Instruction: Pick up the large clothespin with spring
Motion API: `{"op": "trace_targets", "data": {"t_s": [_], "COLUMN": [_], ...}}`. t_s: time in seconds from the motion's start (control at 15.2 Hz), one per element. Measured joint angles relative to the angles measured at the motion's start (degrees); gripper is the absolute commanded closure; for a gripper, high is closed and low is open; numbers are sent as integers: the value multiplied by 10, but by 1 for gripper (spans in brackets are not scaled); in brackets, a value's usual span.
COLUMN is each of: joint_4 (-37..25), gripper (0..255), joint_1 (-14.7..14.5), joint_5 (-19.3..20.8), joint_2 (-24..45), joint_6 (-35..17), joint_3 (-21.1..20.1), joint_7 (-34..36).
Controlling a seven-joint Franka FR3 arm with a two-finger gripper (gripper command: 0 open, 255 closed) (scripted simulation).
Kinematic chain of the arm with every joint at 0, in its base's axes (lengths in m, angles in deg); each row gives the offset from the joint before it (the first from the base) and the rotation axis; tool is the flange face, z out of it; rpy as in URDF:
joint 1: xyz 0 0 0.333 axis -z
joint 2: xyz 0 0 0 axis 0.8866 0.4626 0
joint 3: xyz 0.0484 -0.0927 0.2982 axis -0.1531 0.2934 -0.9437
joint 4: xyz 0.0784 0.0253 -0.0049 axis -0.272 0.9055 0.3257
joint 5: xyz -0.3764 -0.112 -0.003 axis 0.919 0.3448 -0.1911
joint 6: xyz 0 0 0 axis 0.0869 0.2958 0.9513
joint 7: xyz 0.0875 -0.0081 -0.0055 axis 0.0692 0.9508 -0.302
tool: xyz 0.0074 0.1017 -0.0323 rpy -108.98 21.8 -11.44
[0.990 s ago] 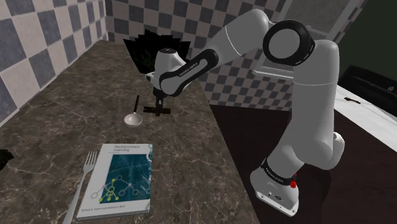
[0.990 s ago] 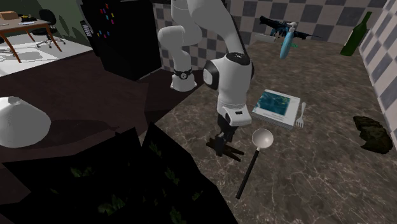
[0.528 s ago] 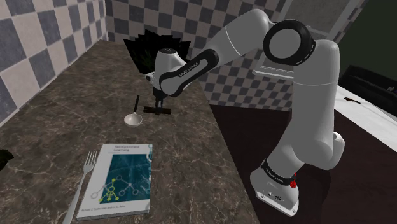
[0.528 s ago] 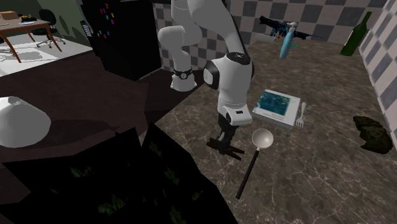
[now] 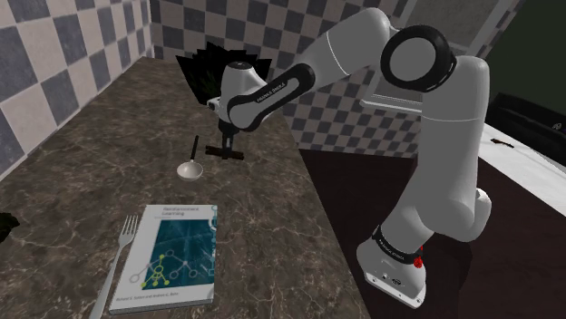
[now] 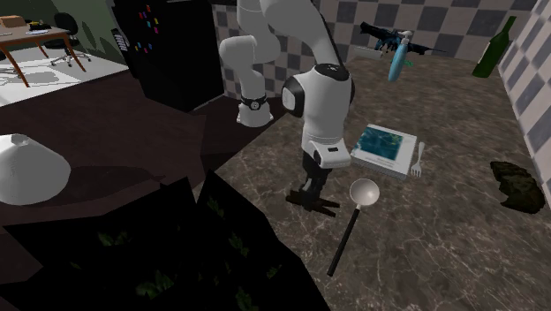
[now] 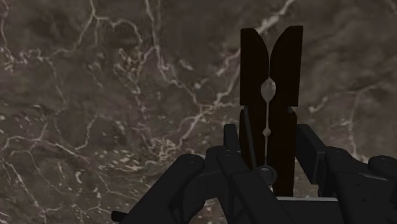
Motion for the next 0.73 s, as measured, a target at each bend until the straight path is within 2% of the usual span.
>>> {"op": "trace_targets", "data": {"t_s": [0.73], "joint_4": [-11], "gripper": [255], "joint_1": [2], "joint_5": [-6], "joint_2": [-53], "joint_6": [64], "joint_3": [-3], "joint_7": [-8]}}
